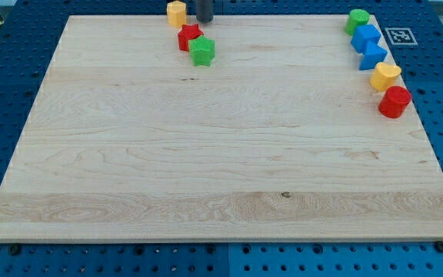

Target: Slide the yellow hexagon right a bit

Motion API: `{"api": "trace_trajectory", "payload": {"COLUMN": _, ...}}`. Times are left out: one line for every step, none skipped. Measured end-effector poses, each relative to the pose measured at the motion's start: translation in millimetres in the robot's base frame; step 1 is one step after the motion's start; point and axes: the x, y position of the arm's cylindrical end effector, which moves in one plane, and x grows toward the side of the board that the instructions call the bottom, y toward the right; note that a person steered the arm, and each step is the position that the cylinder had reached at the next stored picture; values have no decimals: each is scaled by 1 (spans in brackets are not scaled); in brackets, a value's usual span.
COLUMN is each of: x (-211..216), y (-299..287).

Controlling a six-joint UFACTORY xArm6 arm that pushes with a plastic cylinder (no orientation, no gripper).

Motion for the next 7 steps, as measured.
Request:
{"api": "trace_trajectory", "payload": {"x": 30, "y": -8}}
{"api": "trace_trajectory", "payload": {"x": 43, "y": -50}}
{"api": "trace_trajectory", "payload": {"x": 39, "y": -117}}
{"api": "trace_trajectory", "payload": {"x": -9, "y": -131}}
{"api": "trace_trajectory", "payload": {"x": -11, "y": -122}}
{"api": "trace_trajectory", "payload": {"x": -11, "y": -59}}
{"api": "trace_trajectory", "payload": {"x": -11, "y": -38}}
